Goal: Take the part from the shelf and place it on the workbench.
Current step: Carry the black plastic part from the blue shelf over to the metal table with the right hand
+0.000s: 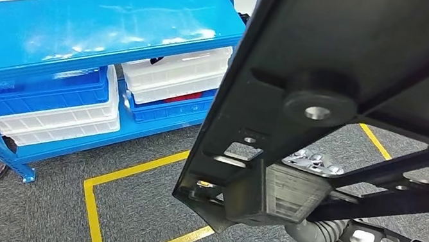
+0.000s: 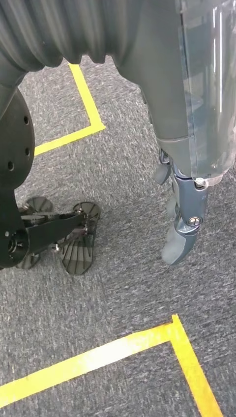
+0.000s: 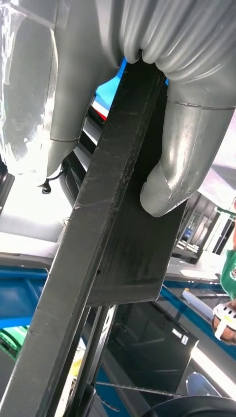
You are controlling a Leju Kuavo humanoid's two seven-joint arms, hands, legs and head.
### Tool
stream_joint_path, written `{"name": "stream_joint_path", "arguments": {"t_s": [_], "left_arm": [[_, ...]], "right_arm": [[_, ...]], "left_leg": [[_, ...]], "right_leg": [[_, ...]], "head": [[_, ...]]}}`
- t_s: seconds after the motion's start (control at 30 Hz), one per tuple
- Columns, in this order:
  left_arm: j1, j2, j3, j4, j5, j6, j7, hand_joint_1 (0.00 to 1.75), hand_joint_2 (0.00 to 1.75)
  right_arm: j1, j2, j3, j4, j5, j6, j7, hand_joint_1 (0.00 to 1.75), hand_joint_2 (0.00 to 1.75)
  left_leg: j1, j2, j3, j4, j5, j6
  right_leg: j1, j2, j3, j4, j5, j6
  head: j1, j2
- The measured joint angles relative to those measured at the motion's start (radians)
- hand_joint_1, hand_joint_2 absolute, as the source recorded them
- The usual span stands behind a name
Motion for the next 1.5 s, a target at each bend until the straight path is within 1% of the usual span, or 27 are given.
{"name": "stream_joint_path", "arguments": {"t_s": [0.07,0.1,0.17,0.23,0.33,0.4,0.43,0.47,0.53,0.6,0.63,0.7,0.77,0.83,0.87,0.93,0.97,1.07,1.13,1.2,1.23,1.3,1.33,1.4,1.43,1.47,1.5], "left_arm": [[0.001,-0.001,0.006,0.000,0.003,0.007,0.002,0.00,1.75],[0.001,-0.001,0.010,0.000,0.006,0.011,0.003,0.00,1.75],[0.003,-0.002,0.018,0.000,0.012,0.019,0.002,0.00,1.75],[0.002,-0.003,0.026,0.000,0.019,0.023,-0.001,0.00,1.75],[0.004,-0.006,0.040,0.000,0.022,0.035,-0.008,0.00,1.75],[0.008,-0.006,0.047,0.000,0.020,0.048,-0.016,0.00,1.75],[0.009,-0.006,0.049,0.000,0.018,0.056,-0.022,0.00,1.75],[0.009,-0.006,0.052,0.000,0.014,0.065,-0.027,0.00,1.75],[0.009,-0.006,0.057,0.000,0.006,0.080,-0.035,0.00,1.75],[0.008,-0.006,0.061,0.000,0.000,0.095,-0.036,0.00,1.75],[0.008,-0.007,0.063,0.000,-0.002,0.105,-0.036,0.00,1.75],[0.008,-0.007,0.066,0.000,-0.009,0.124,-0.038,0.00,1.75],[0.008,-0.006,0.070,0.000,-0.013,0.127,-0.045,0.00,1.75],[0.010,-0.001,0.075,-0.001,-0.013,0.118,-0.054,0.00,1.75],[0.011,0.002,0.080,-0.002,-0.012,0.114,-0.057,0.00,1.75],[0.012,0.009,0.089,-0.002,-0.011,0.109,-0.062,0.00,1.75],[0.011,0.011,0.092,-0.003,-0.010,0.108,-0.064,0.00,1.75],[0.010,0.013,0.098,-0.003,-0.010,0.109,-0.066,0.00,1.75],[0.010,0.015,0.103,-0.003,-0.009,0.113,-0.068,0.00,1.75],[0.010,0.015,0.109,-0.003,-0.007,0.115,-0.071,0.00,1.75],[0.010,0.015,0.111,-0.003,-0.006,0.114,-0.073,0.00,1.75],[0.010,0.015,0.114,-0.003,-0.006,0.107,-0.075,0.00,1.75],[0.012,0.015,0.115,-0.003,-0.006,0.102,-0.074,0.00,1.75],[0.015,0.015,0.119,-0.003,-0.009,0.091,-0.073,0.00,1.75],[0.016,0.014,0.121,-0.003,-0.012,0.085,-0.072,0.00,1.75],[0.017,0.013,0.121,-0.003,-0.016,0.079,-0.074,0.00,1.75],[0.017,0.013,0.121,-0.003,-0.022,0.073,-0.076,0.00,1.75]], "right_arm": [[0.006,0.004,0.005,0.001,0.020,0.001,-0.002,1.68,1.75],[0.013,0.008,0.009,0.002,0.034,0.003,-0.004,1.68,1.75],[0.027,0.019,0.017,0.006,0.059,0.009,-0.010,1.68,1.75],[0.033,0.034,0.023,0.013,0.076,0.019,-0.014,1.68,1.75],[0.034,0.061,0.027,0.025,0.087,0.036,-0.013,1.68,1.75],[0.035,0.071,0.029,0.034,0.089,0.048,-0.010,1.68,1.75],[0.034,0.074,0.030,0.039,0.088,0.053,-0.007,1.68,1.75],[0.033,0.076,0.030,0.043,0.086,0.058,-0.003,1.68,1.75],[0.025,0.082,0.030,0.052,0.079,0.068,0.003,1.68,1.75],[0.015,0.089,0.030,0.062,0.074,0.082,0.002,1.68,1.75],[0.012,0.091,0.031,0.068,0.072,0.090,-0.001,1.68,1.75],[0.012,0.094,0.031,0.079,0.071,0.100,-0.010,1.68,1.75],[0.012,0.097,0.031,0.085,0.075,0.102,-0.015,1.68,1.75],[0.019,0.107,0.030,0.083,0.089,0.099,-0.012,1.68,1.75],[0.028,0.115,0.031,0.080,0.103,0.096,-0.009,1.68,1.75],[0.055,0.134,0.033,0.076,0.138,0.090,-0.004,1.68,1.75],[0.066,0.142,0.035,0.074,0.154,0.088,-0.003,1.68,1.75],[0.080,0.162,0.040,0.068,0.174,0.084,-0.006,1.68,1.75],[0.087,0.171,0.041,0.065,0.179,0.085,-0.013,1.68,1.75],[0.099,0.175,0.042,0.066,0.189,0.092,-0.018,1.68,1.75],[0.104,0.176,0.043,0.066,0.197,0.096,-0.019,1.68,1.75],[0.109,0.177,0.047,0.076,0.220,0.101,-0.028,1.68,1.75],[0.109,0.178,0.050,0.085,0.232,0.101,-0.036,1.68,1.75],[0.111,0.179,0.058,0.110,0.257,0.102,-0.049,1.68,1.75],[0.111,0.179,0.062,0.122,0.268,0.103,-0.050,1.68,1.75],[0.111,0.179,0.066,0.131,0.278,0.103,-0.046,1.68,1.75],[0.112,0.180,0.070,0.138,0.285,0.102,-0.040,1.68,1.75]], "left_leg": [[-0.005,0.010,-0.005,0.011,-0.005,-0.010],[-0.007,0.017,-0.007,0.013,-0.007,-0.014],[-0.007,0.032,-0.010,0.014,-0.009,-0.024],[-0.004,0.021,-0.021,0.041,-0.033,-0.034],[0.003,-0.016,-0.095,0.214,-0.127,-0.046],[0.005,-0.020,-0.138,0.309,-0.154,-0.048],[0.005,-0.021,-0.135,0.302,-0.137,-0.048],[0.006,-0.025,-0.114,0.257,-0.104,-0.047],[0.010,-0.062,-0.048,0.117,-0.035,-0.042],[0.012,-0.097,-0.011,0.033,-0.014,-0.038],[0.011,-0.098,-0.008,0.024,-0.016,-0.035],[0.011,-0.080,-0.008,0.017,-0.011,-0.026],[0.013,-0.058,-0.008,0.010,-0.003,-0.012],[0.011,-0.035,-0.010,0.006,-0.001,-0.004],[0.008,-0.023,-0.011,0.007,-0.001,-0.003],[0.006,0.000,-0.012,0.007,-0.002,-0.002],[0.005,0.011,-0.012,0.008,-0.003,-0.003],[0.001,0.040,-0.010,0.014,-0.010,-0.011],[-0.003,0.055,-0.010,0.018,-0.015,-0.020],[-0.003,0.068,-0.006,0.017,-0.019,-0.030],[-0.002,0.061,-0.005,0.021,-0.025,-0.036],[0.003,0.019,-0.028,0.080,-0.068,-0.046],[0.005,-0.004,-0.053,0.140,-0.102,-0.049],[0.006,-0.021,-0.112,0.269,-0.156,-0.052],[0.006,-0.022,-0.127,0.299,-0.158,-0.052],[0.007,-0.023,-0.125,0.291,-0.140,-0.051],[0.008,-0.028,-0.104,0.244,-0.105,-0.049]], "right_leg": [[0.007,-0.026,0.047,-0.098,0.025,-0.012],[0.011,-0.029,0.051,-0.112,0.023,-0.018],[0.010,-0.011,0.045,-0.116,0.029,-0.031],[0.007,0.004,0.042,-0.122,0.036,-0.043],[0.006,0.027,0.038,-0.125,0.042,-0.054],[0.007,0.045,0.035,-0.124,0.045,-0.055],[0.008,0.055,0.035,-0.123,0.045,-0.055],[0.007,0.064,0.035,-0.122,0.046,-0.054],[0.008,0.084,0.034,-0.120,0.048,-0.049],[0.008,0.103,0.025,-0.116,0.053,-0.039],[0.007,0.113,0.020,-0.116,0.057,-0.032],[0.004,0.120,0.013,-0.116,0.061,-0.020],[0.006,0.087,-0.007,-0.076,0.032,-0.012],[0.007,0.047,-0.057,0.036,-0.033,-0.007],[0.006,0.040,-0.085,0.100,-0.062,-0.005],[0.004,0.034,-0.105,0.156,-0.072,-0.004],[0.003,0.029,-0.086,0.127,-0.050,-0.004],[0.010,-0.017,0.019,-0.065,0.022,-0.017],[0.018,-0.030,0.040,-0.112,0.025,-0.028],[0.018,-0.009,0.038,-0.116,0.029,-0.038],[0.016,0.000,0.040,-0.120,0.031,-0.044],[0.011,0.017,0.041,-0.128,0.038,-0.054],[0.010,0.025,0.040,-0.129,0.039,-0.057],[0.010,0.047,0.038,-0.128,0.041,-0.060],[0.010,0.059,0.038,-0.126,0.041,-0.060],[0.010,0.070,0.038,-0.125,0.041,-0.060],[0.010,0.082,0.039,-0.123,0.041,-0.060]], "head": [[-0.001,0.000],[-0.002,0.000],[-0.003,0.000],[-0.003,0.000],[-0.004,0.000],[-0.004,0.000],[-0.004,0.000],[-0.004,0.000],[-0.004,0.000],[-0.004,0.000],[-0.003,0.000],[-0.003,0.000],[-0.001,0.000],[0.001,0.000],[0.001,0.000],[0.001,0.000],[0.001,0.000],[0.001,0.000],[0.001,0.000],[0.000,0.000],[0.000,0.000],[0.000,0.000],[0.000,0.000],[0.000,0.000],[0.000,0.000],[0.000,0.000],[0.000,0.000]]}}
